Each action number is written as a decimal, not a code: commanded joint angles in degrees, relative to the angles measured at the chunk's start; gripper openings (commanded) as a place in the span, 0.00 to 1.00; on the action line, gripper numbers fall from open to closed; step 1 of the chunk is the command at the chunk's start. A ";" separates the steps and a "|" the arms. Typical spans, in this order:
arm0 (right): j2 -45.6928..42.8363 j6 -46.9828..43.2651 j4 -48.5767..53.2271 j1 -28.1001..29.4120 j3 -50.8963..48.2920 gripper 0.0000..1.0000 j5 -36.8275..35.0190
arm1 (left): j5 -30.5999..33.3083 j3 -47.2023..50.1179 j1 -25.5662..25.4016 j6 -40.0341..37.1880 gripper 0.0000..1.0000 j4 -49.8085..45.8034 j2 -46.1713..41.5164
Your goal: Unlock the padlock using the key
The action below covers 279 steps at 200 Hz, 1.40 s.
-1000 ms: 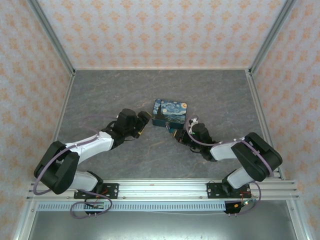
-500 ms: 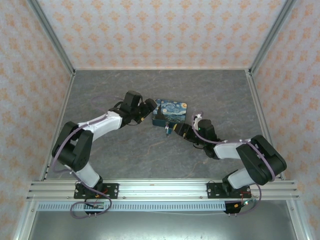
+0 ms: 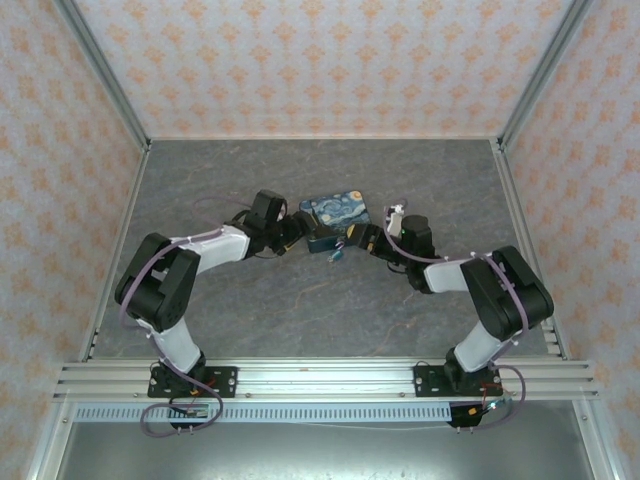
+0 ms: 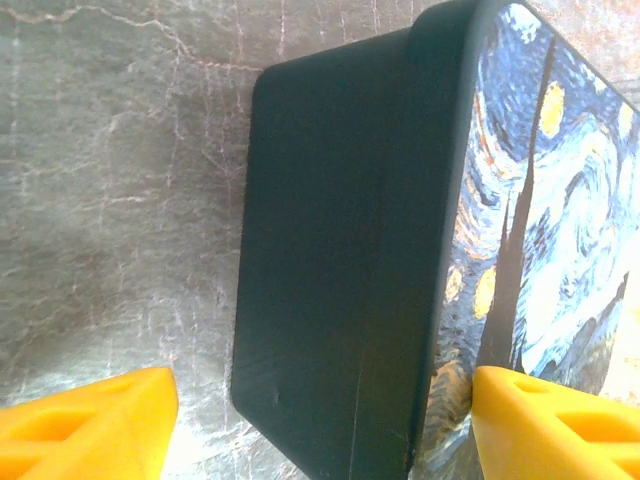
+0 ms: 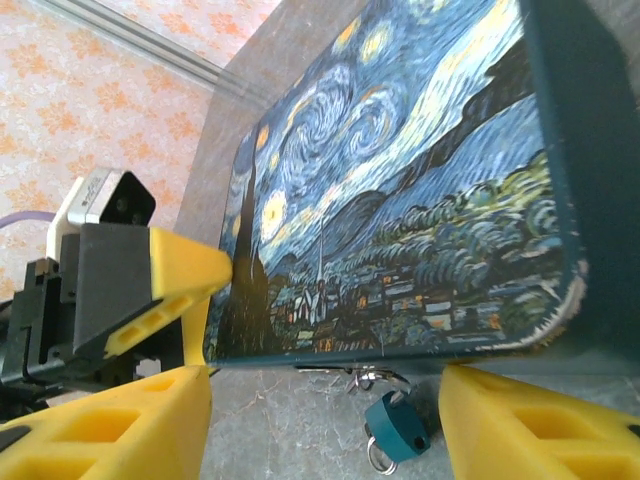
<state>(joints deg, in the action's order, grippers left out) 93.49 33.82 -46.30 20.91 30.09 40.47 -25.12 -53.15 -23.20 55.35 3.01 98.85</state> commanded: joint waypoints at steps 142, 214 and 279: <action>5.90 -3.17 -13.70 2.95 -3.01 0.76 5.50 | 2.12 5.51 -0.53 2.79 0.76 -1.96 -0.14; 15.17 -0.90 -20.03 5.68 0.46 0.71 5.49 | 2.01 5.74 -0.75 3.18 0.75 -1.48 -0.22; 17.36 2.19 -25.23 5.69 0.76 0.68 6.56 | 1.83 5.88 -0.88 3.41 0.75 -1.25 -0.26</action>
<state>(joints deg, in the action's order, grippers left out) 110.17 35.11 -67.37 26.33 30.09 45.52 -25.04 -49.39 -23.53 58.65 7.46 97.30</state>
